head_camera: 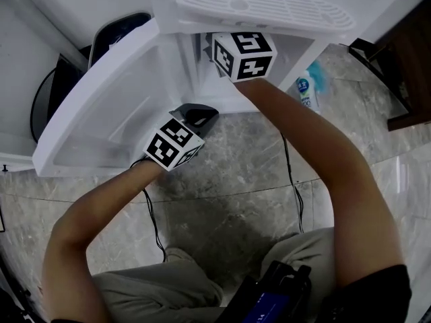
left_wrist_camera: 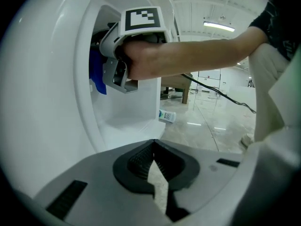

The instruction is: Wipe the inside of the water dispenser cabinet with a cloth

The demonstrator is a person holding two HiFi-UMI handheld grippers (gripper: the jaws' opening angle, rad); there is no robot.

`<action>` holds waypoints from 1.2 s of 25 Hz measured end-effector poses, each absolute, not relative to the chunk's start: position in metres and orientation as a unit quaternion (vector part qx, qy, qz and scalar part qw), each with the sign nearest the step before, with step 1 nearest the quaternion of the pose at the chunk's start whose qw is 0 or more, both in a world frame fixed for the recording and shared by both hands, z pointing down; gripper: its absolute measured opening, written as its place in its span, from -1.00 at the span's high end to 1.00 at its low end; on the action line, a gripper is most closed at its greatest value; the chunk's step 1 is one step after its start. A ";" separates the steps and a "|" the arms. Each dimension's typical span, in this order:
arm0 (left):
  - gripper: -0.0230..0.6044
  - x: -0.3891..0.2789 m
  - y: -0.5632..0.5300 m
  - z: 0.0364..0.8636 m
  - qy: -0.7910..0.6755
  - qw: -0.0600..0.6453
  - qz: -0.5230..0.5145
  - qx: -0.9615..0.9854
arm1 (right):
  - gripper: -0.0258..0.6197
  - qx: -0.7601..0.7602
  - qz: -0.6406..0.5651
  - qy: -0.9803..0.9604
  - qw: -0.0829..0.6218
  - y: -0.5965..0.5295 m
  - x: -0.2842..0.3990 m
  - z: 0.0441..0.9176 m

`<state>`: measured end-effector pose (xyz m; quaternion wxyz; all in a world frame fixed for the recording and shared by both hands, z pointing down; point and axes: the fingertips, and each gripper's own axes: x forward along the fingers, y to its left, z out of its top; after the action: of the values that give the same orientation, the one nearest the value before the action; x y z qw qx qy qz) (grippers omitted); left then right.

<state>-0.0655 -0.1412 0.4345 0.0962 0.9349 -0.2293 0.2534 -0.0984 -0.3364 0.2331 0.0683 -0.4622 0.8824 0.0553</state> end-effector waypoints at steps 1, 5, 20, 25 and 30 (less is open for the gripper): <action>0.90 -0.068 -0.142 0.434 -0.232 0.097 0.252 0.935 | 0.53 -0.469 0.052 0.879 0.073 -0.344 -0.098 0.233; 0.90 -0.078 -0.148 0.433 -0.246 0.113 0.241 0.932 | 0.53 -0.482 0.068 0.870 0.076 -0.365 -0.097 0.227; 0.90 -0.060 -0.155 0.435 -0.247 0.161 0.214 0.931 | 0.59 -0.454 0.072 0.886 0.053 -0.348 -0.102 0.241; 0.90 -0.066 -0.154 0.438 -0.248 0.162 0.219 0.930 | 0.59 -0.467 0.094 0.878 0.055 -0.364 -0.102 0.234; 0.90 -0.075 -0.160 0.441 -0.261 0.168 0.220 0.925 | 0.59 -0.462 0.083 0.882 0.050 -0.354 -0.102 0.239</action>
<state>-0.0751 -0.1604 0.4411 0.1675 0.9249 -0.2606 0.2203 -0.1017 -0.3541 0.2393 0.0505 -0.4618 0.8816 0.0831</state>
